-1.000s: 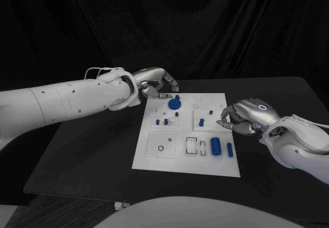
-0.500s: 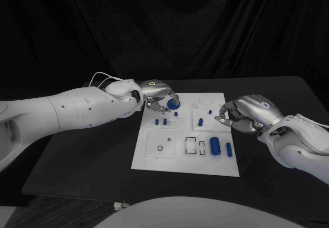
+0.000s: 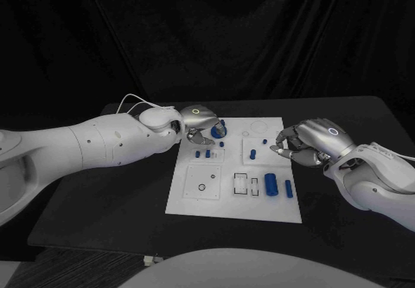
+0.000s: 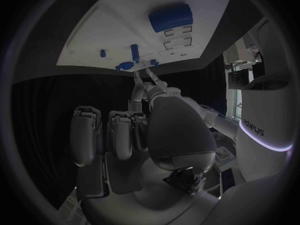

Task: Assemble the parts on the task board

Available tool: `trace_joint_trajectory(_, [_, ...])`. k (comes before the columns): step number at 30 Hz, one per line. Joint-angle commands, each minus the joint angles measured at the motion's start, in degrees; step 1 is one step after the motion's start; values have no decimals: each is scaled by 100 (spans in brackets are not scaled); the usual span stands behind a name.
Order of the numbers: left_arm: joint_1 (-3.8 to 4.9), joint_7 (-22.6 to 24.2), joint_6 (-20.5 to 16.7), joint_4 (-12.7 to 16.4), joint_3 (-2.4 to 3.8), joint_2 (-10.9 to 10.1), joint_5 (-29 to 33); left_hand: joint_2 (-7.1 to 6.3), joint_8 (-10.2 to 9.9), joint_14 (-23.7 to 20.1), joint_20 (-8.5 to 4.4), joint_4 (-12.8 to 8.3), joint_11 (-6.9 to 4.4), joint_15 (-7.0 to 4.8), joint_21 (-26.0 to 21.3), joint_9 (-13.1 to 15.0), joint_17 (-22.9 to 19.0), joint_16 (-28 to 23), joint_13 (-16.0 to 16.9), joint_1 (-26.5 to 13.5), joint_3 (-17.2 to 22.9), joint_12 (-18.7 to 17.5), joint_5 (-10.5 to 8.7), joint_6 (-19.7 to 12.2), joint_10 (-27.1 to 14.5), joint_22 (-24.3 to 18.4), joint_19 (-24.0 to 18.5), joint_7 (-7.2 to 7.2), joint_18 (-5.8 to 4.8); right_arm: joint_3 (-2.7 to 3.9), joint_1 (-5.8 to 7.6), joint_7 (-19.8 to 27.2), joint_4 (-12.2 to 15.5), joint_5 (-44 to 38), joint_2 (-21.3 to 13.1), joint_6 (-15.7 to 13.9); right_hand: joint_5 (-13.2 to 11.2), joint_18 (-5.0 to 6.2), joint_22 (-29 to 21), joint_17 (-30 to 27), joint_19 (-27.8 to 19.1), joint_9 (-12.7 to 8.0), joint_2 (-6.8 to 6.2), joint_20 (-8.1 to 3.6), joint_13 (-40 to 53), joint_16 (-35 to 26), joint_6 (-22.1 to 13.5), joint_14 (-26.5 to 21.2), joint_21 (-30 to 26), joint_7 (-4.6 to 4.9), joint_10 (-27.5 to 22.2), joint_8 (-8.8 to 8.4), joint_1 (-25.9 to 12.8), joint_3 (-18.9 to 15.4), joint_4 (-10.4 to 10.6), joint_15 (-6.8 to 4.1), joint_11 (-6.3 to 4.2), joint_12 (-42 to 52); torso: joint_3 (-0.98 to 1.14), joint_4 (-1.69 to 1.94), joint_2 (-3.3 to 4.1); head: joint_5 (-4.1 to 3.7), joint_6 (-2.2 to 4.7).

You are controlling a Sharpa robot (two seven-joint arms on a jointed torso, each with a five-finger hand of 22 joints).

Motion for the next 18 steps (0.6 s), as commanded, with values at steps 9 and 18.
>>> trace_joint_trajectory(9, [-36,38,-229,-132,5,174,-124,93,-32,337,-20,-44,-9,-99,27,-171,708,107,-172,-3,-98,69,171,19,197,1176,63,-84,43,4,-21,-46,-35,-13,36,69,183,-60,1363,1228,274,15,-28,0,1512,-38,-9,530,-80,-6,617,-181,65,236,-44,17,0,95,-2,1,2,15,-1])
trace_joint_trajectory(18, [-123,-60,-82,-291,6,334,-125,81,-34,324,-4,-60,11,-80,-9,-241,686,98,-207,-9,-58,126,180,16,345,1169,46,-105,49,4,-39,-39,-59,14,50,72,190,-59,1362,1221,273,16,-32,1,1512,-41,0,529,-83,-5,617,-181,63,236,-40,18,1,95,2,-1,-5,-3,-1])
